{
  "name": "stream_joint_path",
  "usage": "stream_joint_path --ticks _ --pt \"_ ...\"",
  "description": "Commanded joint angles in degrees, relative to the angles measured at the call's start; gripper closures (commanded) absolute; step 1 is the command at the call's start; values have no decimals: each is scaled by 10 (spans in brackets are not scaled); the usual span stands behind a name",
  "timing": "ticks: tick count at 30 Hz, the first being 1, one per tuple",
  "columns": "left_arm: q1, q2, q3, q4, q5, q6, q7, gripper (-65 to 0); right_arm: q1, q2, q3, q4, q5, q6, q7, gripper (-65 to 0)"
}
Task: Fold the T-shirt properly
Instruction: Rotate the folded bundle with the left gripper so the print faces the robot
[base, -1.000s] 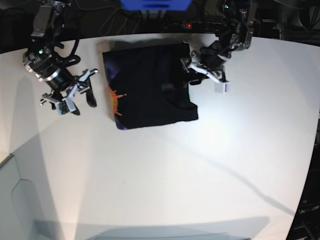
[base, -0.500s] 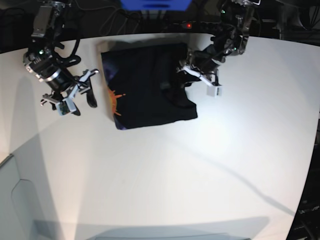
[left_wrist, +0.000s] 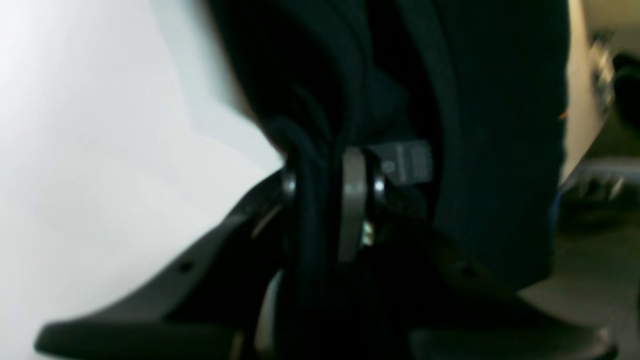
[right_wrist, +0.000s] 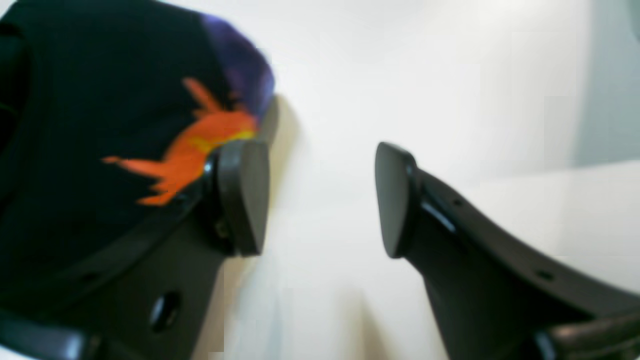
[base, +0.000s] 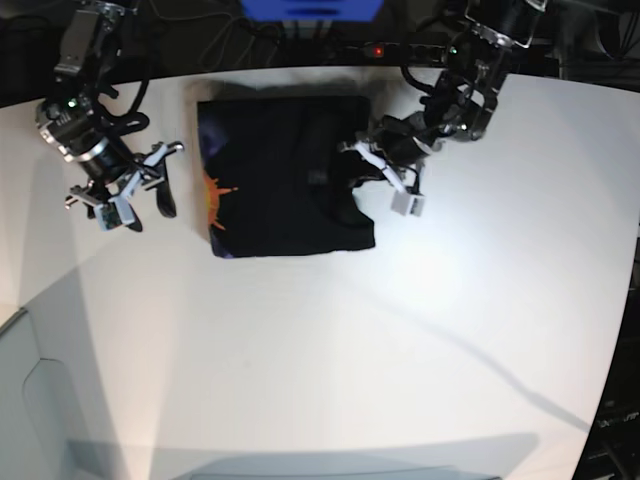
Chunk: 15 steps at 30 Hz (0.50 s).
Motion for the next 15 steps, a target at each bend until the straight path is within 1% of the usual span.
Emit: stream_joint_path --ticks 1,4,6,8,11,12,13,15 --pt "-26 -17 20 -1 8 5 -1 -1 5 4 7 9 11 2 15 -344" --pt "-105 -61 109 -22 8 5 -1 -1 6 4 28 9 11 2 15 -344" --pt "-161 -81 174 -33 8 5 -1 -1 6 4 37 9 11 2 15 -344" --pt "-230 -98 253 -49 8 4 -1 -1 5 3 50 9 11 2 15 -344" --pt "-326 -103 366 -74 8 4 -1 -1 4 -2 68 9 11 2 15 -344" --pt "-360 -101 404 -86 8 -4 -1 -1 4 -5 76 10 11 2 15 -344" --pt "-391 -99 439 -99 8 -20 -1 -1 2 -10 87 11 11 2 15 -344" --pt "-442 -78 491 -121 9 -63 -2 -1 1 -17 104 11 11 2 15 -344"
